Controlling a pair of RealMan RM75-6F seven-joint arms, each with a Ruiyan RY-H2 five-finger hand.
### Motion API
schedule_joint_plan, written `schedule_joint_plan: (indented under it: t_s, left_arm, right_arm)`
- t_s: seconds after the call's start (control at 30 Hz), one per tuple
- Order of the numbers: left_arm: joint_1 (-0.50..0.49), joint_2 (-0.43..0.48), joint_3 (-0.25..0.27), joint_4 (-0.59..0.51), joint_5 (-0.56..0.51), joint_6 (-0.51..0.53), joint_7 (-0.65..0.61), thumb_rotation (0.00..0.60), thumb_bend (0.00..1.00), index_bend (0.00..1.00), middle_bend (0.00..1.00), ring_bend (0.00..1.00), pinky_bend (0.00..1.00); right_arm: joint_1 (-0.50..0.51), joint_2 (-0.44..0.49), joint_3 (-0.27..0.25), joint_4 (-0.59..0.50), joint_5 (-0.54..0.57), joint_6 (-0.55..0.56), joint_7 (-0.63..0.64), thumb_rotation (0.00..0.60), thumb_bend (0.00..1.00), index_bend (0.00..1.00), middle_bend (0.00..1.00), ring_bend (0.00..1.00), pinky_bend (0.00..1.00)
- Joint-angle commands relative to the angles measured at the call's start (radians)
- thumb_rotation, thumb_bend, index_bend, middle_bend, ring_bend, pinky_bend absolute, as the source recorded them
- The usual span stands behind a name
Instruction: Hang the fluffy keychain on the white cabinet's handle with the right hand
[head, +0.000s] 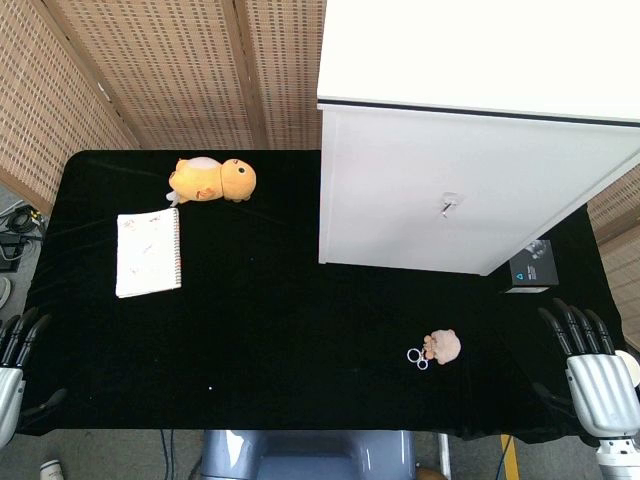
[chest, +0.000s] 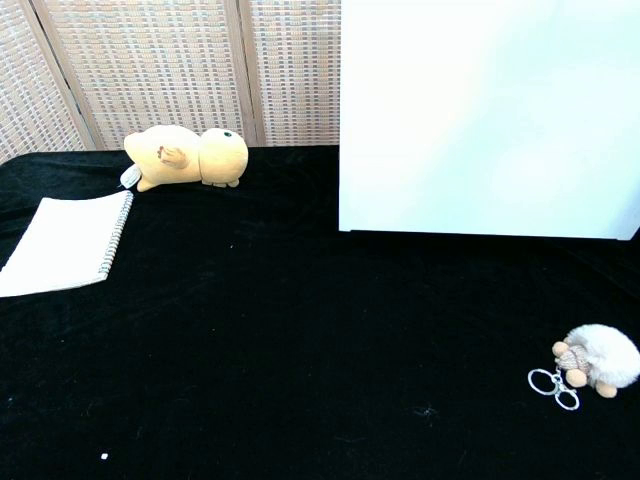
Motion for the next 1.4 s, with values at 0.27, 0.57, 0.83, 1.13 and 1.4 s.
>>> schedule_joint_plan:
  t_s: [0.27, 0.57, 0.83, 1.13, 1.4]
  left_arm:
    - [-0.005, 0.002, -0.006, -0.001, -0.007, -0.007, -0.007, 0.600, 0.00, 0.00, 0.00, 0.00, 0.00]
    - [-0.028, -0.010, -0.026, -0.007, -0.052, -0.047, 0.015, 0.600, 0.00, 0.00, 0.00, 0.00, 0.00]
    - [-0.046, -0.025, -0.041, -0.002, -0.099, -0.083, 0.037, 0.600, 0.00, 0.00, 0.00, 0.00, 0.00]
    - [-0.065, -0.035, -0.054, 0.002, -0.147, -0.116, 0.048, 0.600, 0.00, 0.00, 0.00, 0.00, 0.00]
    - [-0.076, -0.035, -0.057, 0.006, -0.166, -0.130, 0.049, 0.600, 0.00, 0.00, 0.00, 0.00, 0.00]
  right_arm:
    - [0.023, -0.010, 0.006, 0.012, -0.006, -0.029, -0.003, 0.600, 0.00, 0.03, 0.00, 0.00, 0.00]
    - [0.210, -0.040, 0.061, 0.132, -0.082, -0.202, 0.061, 0.600, 0.10, 0.25, 0.79, 0.78, 0.93]
    - [0.396, -0.065, 0.058, 0.184, -0.110, -0.452, 0.132, 0.600, 0.27, 0.36, 0.90, 0.90, 1.00]
    - [0.522, -0.174, 0.079, 0.167, 0.096, -0.713, 0.131, 0.600, 0.43, 0.44, 0.92, 0.92, 1.00]
    - [0.566, -0.290, 0.081, 0.209, 0.275, -0.792, -0.003, 0.600, 0.47, 0.51, 0.92, 0.92, 1.00]
